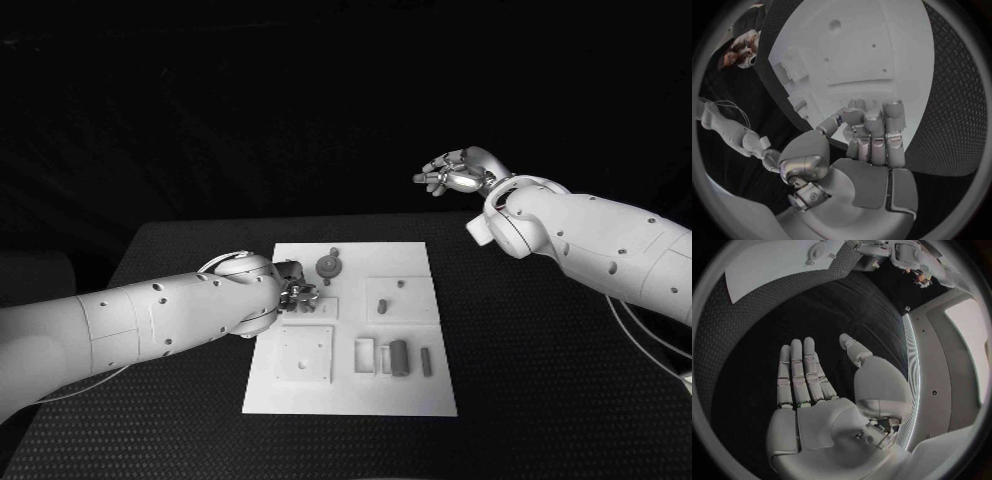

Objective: Assemble the parts on the task board

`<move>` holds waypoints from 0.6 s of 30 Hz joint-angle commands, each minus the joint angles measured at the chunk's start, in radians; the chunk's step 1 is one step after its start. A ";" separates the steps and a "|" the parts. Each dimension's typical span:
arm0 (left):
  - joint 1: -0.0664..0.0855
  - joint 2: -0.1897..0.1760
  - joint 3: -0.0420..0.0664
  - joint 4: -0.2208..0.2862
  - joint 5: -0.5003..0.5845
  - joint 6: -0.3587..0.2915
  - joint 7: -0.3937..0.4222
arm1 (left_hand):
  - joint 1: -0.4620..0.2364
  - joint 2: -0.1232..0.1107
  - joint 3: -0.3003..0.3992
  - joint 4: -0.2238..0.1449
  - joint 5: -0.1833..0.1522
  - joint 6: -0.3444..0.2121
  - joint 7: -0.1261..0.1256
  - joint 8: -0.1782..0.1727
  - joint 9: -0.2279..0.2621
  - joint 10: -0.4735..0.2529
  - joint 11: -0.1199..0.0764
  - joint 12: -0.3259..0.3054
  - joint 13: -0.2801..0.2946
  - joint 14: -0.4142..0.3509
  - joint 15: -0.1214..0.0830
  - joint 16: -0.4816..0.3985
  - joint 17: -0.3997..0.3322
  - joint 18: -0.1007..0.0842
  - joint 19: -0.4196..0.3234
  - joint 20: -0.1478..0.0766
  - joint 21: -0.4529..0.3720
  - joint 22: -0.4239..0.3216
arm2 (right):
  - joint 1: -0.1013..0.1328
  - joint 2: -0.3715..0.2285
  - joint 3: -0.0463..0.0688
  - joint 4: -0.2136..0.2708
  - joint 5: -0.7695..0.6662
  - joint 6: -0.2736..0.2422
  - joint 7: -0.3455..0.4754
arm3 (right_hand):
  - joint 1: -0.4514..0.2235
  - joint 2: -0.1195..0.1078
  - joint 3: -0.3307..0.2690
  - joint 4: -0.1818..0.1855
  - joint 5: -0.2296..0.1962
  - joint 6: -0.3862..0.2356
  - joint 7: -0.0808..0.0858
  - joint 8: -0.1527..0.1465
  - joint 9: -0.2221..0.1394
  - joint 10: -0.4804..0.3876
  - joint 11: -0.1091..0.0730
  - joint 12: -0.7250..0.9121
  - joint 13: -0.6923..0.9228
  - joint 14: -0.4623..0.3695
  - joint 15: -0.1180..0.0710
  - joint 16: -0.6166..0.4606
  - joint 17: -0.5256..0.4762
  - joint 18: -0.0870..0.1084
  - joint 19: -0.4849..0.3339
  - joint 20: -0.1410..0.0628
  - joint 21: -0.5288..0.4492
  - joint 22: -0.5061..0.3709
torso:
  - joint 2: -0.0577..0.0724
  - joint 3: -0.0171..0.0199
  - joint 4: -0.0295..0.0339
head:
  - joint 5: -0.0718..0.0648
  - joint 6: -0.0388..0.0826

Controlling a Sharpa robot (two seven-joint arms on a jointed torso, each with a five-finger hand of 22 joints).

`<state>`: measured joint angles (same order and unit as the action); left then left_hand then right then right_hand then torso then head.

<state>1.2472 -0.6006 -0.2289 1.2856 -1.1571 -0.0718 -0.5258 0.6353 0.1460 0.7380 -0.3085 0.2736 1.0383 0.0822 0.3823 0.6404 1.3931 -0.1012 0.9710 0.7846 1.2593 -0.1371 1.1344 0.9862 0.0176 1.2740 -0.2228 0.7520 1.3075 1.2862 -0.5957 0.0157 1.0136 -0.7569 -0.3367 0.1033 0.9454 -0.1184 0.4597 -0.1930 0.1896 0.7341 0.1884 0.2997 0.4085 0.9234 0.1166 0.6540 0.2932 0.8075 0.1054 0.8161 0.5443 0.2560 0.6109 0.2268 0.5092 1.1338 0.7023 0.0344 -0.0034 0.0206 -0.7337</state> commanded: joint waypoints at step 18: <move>-0.023 -0.009 -0.010 0.029 -0.004 0.094 -0.009 | 0.016 -0.009 0.030 0.021 -0.063 0.122 -0.068 -0.023 -0.010 -0.009 0.003 0.011 -0.001 -0.012 -0.004 0.016 -0.010 0.057 0.005 -0.005 0.005 0.019 | -0.002 -0.005 0.000 0.004 0.005 0.014 0.011 | -0.002 0.007 -0.004 0.004 0.000 0.017 0.032 0.004 -0.002 -0.107 0.037 -0.003 -0.003 -0.003 0.006 -0.008 0.003 -0.013 -0.007 -0.002 -0.005 0.003 | 0.000 0.0000 -0.0001 | -0.003 -0.003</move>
<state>1.2437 -0.6128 -0.2268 1.3077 -1.1747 -0.0632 -0.5257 0.6446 0.1367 0.7649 -0.2893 0.2117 1.0384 0.0822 0.3649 0.6321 1.3915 -0.0995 0.9752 0.7847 1.2548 -0.1415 1.1454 0.9771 0.0177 1.2779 -0.2265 0.7520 1.3073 1.2849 -0.6007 0.0157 1.0151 -0.7534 -0.3353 0.1033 0.9454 -0.1184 0.4597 -0.1930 0.1896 0.7341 0.1884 0.2996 0.4077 0.9234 0.1166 0.6540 0.2911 0.8075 0.1054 0.8123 0.5463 0.2560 0.6110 0.2267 0.5092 1.1348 0.7026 0.0344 -0.0034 0.0179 -0.7350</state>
